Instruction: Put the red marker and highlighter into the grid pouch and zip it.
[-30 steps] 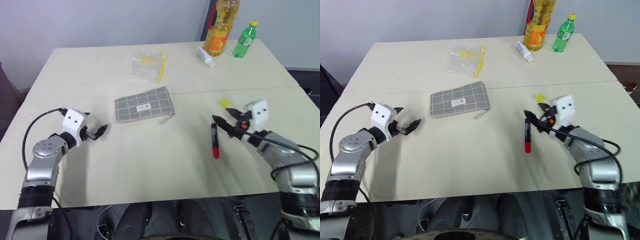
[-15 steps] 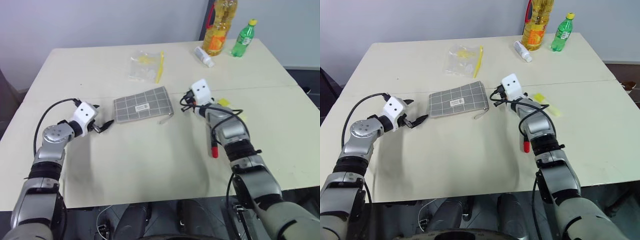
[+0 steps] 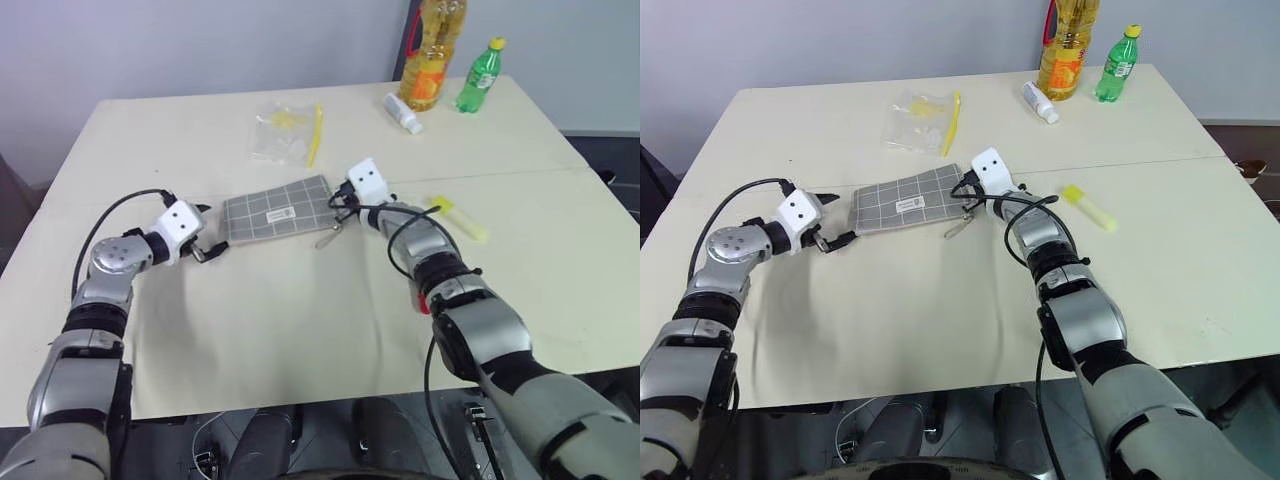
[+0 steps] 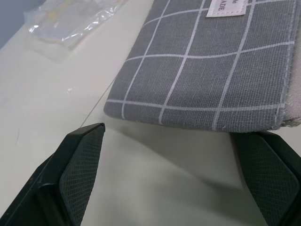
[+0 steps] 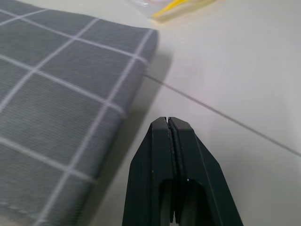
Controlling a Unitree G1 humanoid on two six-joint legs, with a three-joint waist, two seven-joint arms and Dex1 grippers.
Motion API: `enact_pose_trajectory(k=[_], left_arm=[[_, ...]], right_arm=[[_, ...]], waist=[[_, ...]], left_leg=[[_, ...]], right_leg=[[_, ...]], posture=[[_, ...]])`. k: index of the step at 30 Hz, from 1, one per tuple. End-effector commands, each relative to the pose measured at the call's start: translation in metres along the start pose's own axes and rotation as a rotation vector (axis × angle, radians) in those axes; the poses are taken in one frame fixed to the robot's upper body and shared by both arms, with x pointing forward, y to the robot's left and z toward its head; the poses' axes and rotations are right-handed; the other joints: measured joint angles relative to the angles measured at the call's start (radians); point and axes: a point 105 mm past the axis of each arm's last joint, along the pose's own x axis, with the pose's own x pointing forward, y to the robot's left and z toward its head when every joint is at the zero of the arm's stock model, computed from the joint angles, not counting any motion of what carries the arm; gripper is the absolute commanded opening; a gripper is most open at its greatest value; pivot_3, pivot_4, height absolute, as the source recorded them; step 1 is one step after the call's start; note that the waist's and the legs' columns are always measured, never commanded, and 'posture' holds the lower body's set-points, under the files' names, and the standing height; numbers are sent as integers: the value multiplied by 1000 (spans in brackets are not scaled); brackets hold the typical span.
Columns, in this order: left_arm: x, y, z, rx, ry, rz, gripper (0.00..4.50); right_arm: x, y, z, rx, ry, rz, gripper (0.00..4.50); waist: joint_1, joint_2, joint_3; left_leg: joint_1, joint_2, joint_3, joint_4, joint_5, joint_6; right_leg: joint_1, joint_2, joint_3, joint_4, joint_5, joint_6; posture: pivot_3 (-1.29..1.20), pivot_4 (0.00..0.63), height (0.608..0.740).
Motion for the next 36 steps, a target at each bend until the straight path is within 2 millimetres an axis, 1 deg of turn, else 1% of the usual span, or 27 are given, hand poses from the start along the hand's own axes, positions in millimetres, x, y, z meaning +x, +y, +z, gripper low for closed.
enact_pose_trajectory(k=[1, 10, 18, 19, 21, 24, 27, 31, 34, 36], left_arm=[[6, -15, -4, 34, 19, -88, 4500], [7, -20, -3, 51, 6, -128, 4500], [6, -18, -1, 44, -8, -122, 4500], [5, -17, -1, 44, -8, -119, 3941], [4, -15, -1, 41, -9, -111, 3169], [3, -13, 0, 32, -15, -102, 1537], [2, -13, 2, 13, -32, -98, 50], [2, -15, 10, -47, -47, -103, 50], [2, -22, 27, -77, -76, -118, 50], [1, -32, 39, -94, -70, -132, 50]], right_arm=[[2, 7, 24, -21, -80, 48, 39], [2, 32, 26, -59, -115, 171, 39], [2, 37, 22, -71, -113, 186, 39], [1, 37, 21, -73, -114, 186, 0], [1, 37, 22, -74, -116, 185, 0], [0, 35, 22, -75, -121, 179, 0], [-2, 30, 21, -72, -129, 161, 0], [-12, 13, 23, -62, -159, 108, 0], [-21, 3, 24, -76, -169, 79, 0], [-28, -3, 23, -98, -172, 64, 0]], waist=[[-1, 0, 0], [-5, 0, 0], [-5, 0, 0], [-5, 0, 0], [-6, 0, 0], [-8, 0, 0], [-9, 0, 0], [-8, 0, 0], [-8, 0, 0], [-9, 0, 0]], left_leg=[[0, 0, 0, 0, 0, 0], [1, 0, 0, 0, 0, 0], [3, 0, 0, 0, 0, 0], [3, 0, 0, 0, 0, 0], [3, 0, 0, 0, 0, 0], [4, 0, 0, 0, 1, -1], [4, 0, 0, 0, 1, -1], [4, 0, 0, 0, 1, -1], [3, 0, 0, 0, 1, -1], [3, 0, 0, 0, 1, -1]], right_leg=[[0, 0, 0, 0, 0, 0], [0, 0, 0, 2, 0, 0], [0, 0, 0, 5, 0, 0], [0, 0, 0, 5, 0, 0], [0, 0, 0, 6, 0, 0], [0, 0, 0, 7, 0, 0], [-1, 0, 0, 7, 0, 0], [-1, 0, 1, 7, 0, 0], [-1, -1, 2, 7, 0, 0], [-1, -1, 2, 7, 0, 0]], posture=[[0, 150, 740], [0, 150, 740], [0, 150, 740], [0, 150, 740], [0, 150, 740], [0, 150, 740], [0, 150, 740], [0, 150, 740], [0, 150, 740], [0, 150, 740]])
